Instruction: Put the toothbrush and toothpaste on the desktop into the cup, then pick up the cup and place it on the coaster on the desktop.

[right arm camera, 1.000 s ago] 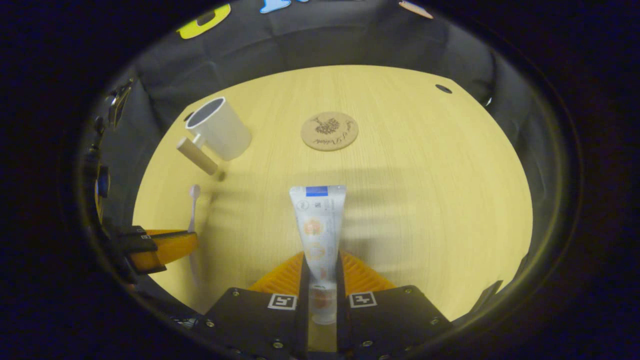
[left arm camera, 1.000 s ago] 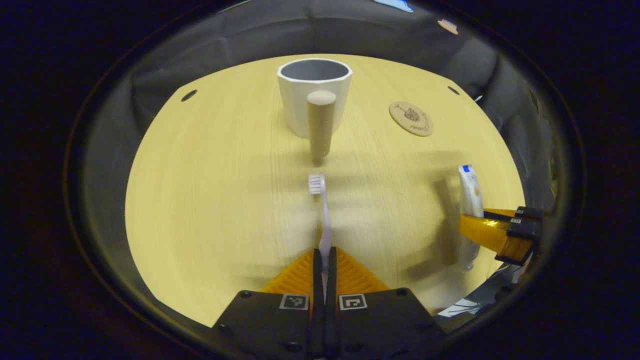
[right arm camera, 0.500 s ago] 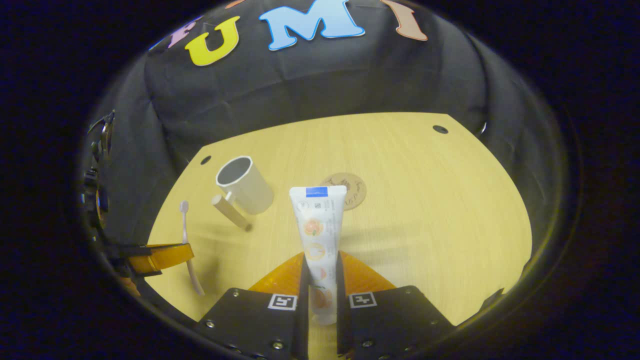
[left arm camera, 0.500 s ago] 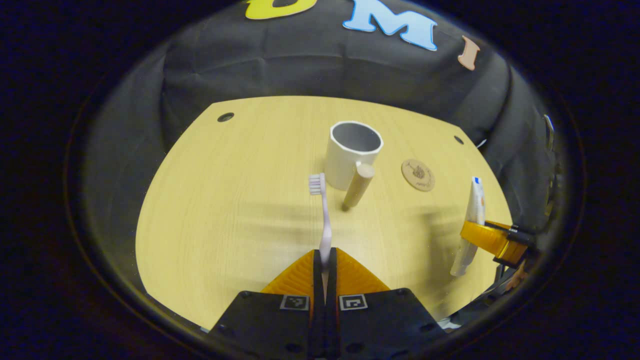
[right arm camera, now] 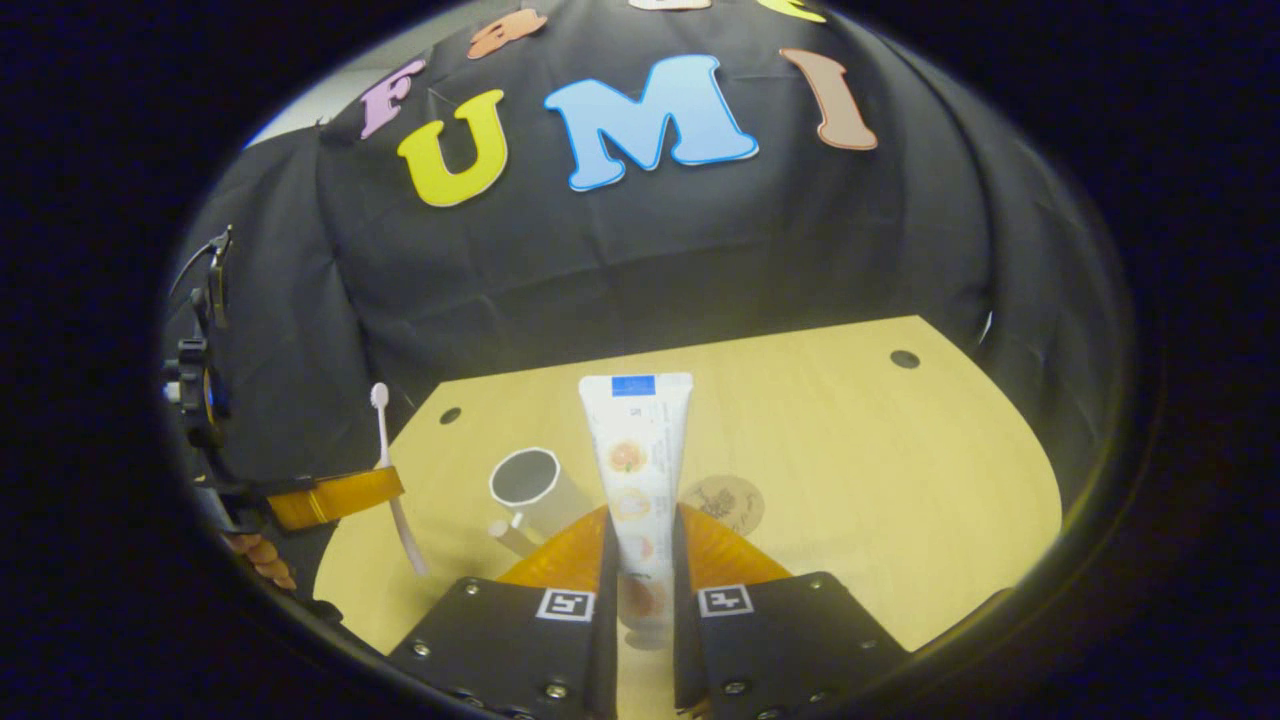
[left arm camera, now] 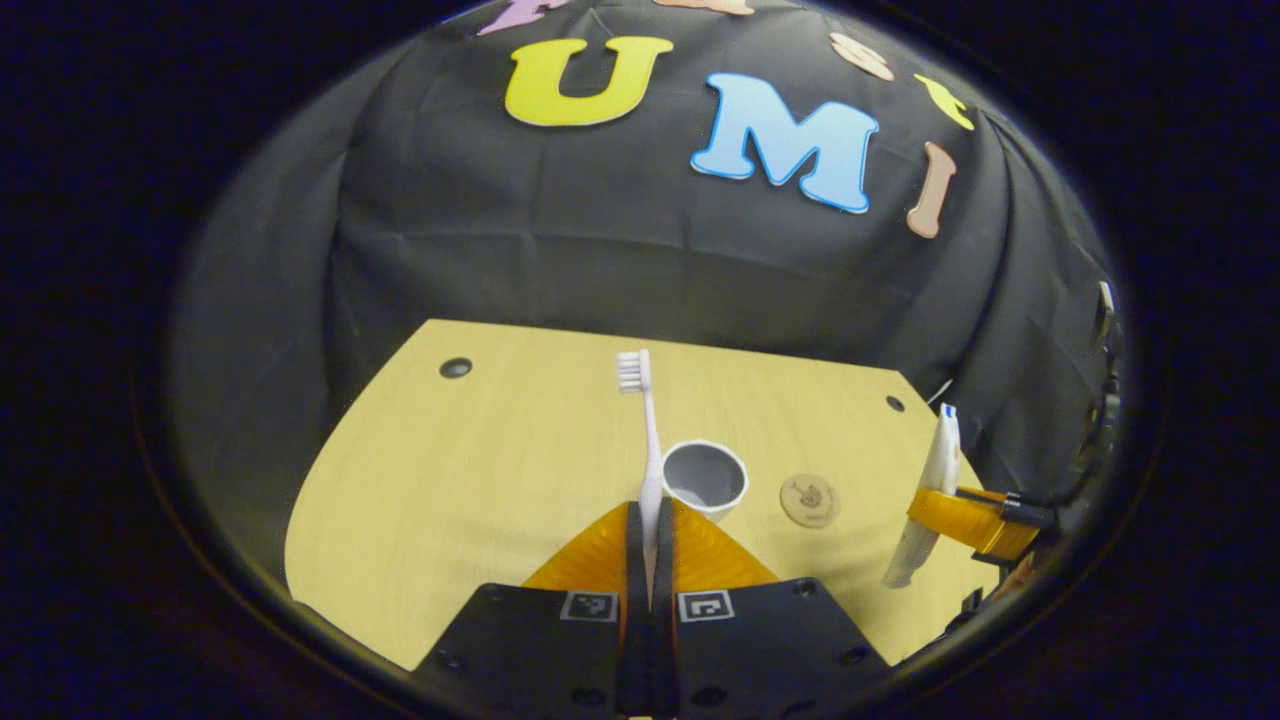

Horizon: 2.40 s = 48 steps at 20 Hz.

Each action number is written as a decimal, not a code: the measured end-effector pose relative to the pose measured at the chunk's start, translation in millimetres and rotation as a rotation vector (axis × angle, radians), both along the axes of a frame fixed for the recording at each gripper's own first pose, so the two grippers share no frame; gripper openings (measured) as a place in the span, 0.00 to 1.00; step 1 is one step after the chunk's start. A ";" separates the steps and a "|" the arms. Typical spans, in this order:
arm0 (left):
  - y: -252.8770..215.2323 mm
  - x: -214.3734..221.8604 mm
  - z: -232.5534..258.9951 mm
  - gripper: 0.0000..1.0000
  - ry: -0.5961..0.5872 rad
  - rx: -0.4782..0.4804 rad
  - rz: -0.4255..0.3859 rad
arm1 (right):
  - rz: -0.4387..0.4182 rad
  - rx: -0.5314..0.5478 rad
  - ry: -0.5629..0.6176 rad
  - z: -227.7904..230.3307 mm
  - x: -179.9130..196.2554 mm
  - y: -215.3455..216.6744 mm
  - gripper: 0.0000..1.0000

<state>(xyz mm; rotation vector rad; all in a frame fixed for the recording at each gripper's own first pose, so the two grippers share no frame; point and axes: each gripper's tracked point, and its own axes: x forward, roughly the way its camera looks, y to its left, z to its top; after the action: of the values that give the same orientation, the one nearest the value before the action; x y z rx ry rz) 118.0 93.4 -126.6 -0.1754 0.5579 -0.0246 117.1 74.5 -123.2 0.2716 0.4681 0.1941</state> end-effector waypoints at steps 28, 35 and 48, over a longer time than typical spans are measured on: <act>-45.5 141.8 -19.7 0.07 -0.358 -0.027 -0.113 | 0.008 -0.024 -0.075 13.9 34.8 -5.6 0.23; -45.4 136.5 -43.3 0.12 -0.306 -0.022 -0.107 | 0.035 -0.031 -0.055 10.3 29.8 2.1 0.23; -27.0 97.2 -25.4 0.93 -0.298 -0.044 -0.086 | 0.114 0.016 -0.076 25.4 36.9 43.4 0.23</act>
<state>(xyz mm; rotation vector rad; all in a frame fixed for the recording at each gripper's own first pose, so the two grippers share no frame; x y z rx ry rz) 215.3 66.4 -151.9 -0.1865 0.2675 -0.1440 154.0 117.9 -97.8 0.2519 0.4070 0.3189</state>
